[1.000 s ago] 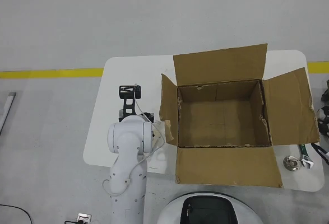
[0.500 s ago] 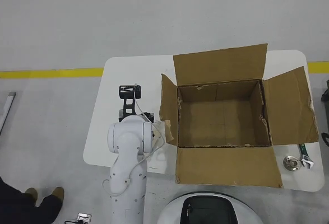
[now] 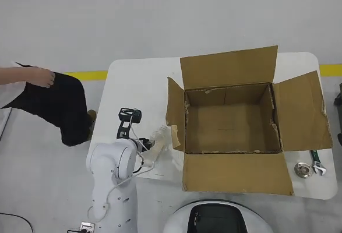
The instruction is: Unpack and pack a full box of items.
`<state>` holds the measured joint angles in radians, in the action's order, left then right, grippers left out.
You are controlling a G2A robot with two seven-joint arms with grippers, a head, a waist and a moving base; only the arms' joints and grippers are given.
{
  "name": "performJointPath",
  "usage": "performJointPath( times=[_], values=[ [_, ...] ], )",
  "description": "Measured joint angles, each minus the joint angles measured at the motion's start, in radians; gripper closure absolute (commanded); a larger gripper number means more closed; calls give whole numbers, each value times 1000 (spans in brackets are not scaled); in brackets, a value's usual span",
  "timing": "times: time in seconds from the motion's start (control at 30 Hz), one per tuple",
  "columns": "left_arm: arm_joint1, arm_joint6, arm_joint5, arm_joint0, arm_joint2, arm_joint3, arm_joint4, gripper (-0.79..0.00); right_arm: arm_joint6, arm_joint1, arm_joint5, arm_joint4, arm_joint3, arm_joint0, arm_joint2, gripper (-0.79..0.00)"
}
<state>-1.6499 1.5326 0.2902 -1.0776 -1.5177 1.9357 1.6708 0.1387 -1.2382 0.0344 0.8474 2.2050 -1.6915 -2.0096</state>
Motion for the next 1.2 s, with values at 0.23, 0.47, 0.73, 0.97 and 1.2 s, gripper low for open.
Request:
performJointPath(
  times=[0.23,0.47,0.73,0.97,1.2],
  values=[
    [37,-71,69,-27,38,-59,-9,-785,0,0,0,0,0,0,0,0],
    [36,-70,68,-26,37,-58,-9,-785,0,0,0,0,0,0,0,0],
    [42,-124,97,-44,60,-109,-72,-785,0,0,0,0,0,0,0,0],
    [55,-155,125,-11,67,-184,-51,-785,0,0,0,0,0,0,0,0],
    [66,-186,131,16,69,-261,-48,-785,0,0,0,0,0,0,0,0]
  ],
)
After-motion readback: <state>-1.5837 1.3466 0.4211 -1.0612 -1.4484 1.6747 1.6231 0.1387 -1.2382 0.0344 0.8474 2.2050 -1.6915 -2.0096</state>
